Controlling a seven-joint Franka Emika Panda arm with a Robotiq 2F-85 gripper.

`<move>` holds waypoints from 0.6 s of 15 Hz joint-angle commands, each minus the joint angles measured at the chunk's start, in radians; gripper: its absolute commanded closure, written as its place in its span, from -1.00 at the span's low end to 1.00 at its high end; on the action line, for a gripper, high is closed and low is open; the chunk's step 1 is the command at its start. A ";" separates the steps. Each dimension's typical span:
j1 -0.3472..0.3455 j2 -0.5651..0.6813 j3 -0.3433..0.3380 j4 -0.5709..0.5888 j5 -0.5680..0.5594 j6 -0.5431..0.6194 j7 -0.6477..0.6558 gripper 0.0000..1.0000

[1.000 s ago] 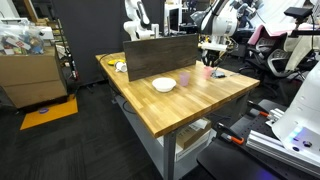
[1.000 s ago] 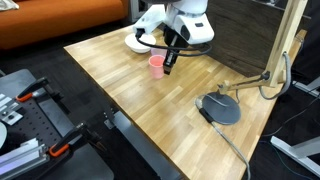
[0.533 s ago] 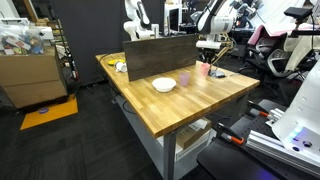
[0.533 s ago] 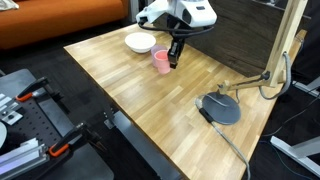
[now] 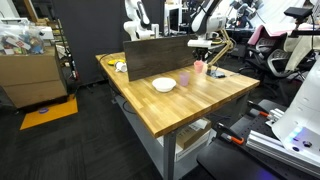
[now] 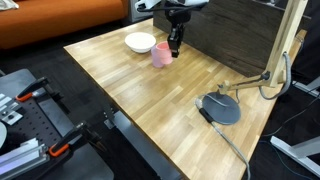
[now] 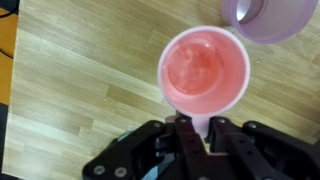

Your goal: Pour the contents of the mug into the cup

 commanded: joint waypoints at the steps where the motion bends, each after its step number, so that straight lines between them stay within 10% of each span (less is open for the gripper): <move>1: 0.047 0.029 -0.029 0.069 -0.099 -0.070 0.114 0.93; 9: 0.085 0.119 -0.015 0.198 -0.233 -0.177 0.259 0.93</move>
